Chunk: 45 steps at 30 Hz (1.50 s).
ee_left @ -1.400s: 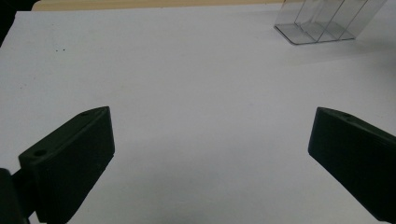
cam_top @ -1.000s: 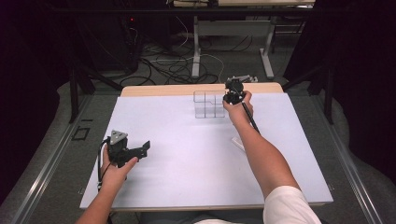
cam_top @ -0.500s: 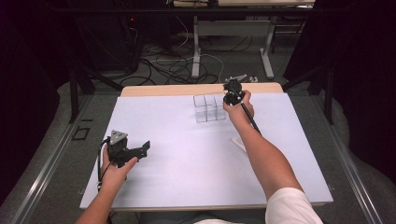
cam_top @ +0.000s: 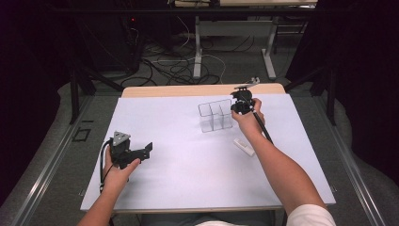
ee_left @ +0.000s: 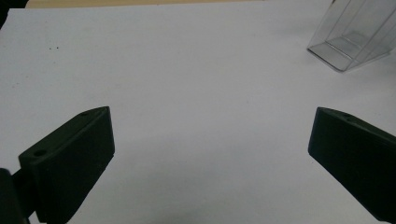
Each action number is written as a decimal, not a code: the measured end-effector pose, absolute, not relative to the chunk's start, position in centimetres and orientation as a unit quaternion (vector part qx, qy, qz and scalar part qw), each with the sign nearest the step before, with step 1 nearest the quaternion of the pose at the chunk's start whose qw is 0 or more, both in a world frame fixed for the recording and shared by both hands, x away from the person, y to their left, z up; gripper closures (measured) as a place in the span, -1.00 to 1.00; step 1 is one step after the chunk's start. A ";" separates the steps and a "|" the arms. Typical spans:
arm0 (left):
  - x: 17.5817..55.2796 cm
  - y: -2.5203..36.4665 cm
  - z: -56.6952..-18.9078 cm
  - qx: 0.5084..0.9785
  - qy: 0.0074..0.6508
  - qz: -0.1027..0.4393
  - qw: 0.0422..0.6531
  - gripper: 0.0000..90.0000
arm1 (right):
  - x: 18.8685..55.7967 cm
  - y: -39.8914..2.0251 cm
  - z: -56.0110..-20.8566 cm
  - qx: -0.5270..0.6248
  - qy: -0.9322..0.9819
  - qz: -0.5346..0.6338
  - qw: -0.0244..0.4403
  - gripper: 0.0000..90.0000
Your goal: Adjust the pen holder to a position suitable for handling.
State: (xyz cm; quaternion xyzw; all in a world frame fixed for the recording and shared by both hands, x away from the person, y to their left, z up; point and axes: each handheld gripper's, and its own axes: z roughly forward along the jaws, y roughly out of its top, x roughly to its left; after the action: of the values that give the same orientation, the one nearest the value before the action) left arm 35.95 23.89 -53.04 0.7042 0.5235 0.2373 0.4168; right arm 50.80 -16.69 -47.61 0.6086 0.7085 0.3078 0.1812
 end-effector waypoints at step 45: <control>36.0 23.5 -52.9 0.704 0.522 0.238 0.418 -0.99 | 46.0 -16.7 -48.5 0.607 0.698 0.370 0.086 0.75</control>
State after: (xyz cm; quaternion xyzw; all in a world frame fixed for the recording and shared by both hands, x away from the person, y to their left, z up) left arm 36.00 23.52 -52.95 0.7045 0.5219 0.2377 0.4181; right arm 46.02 -16.69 -48.46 0.6065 0.6982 0.3703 0.0863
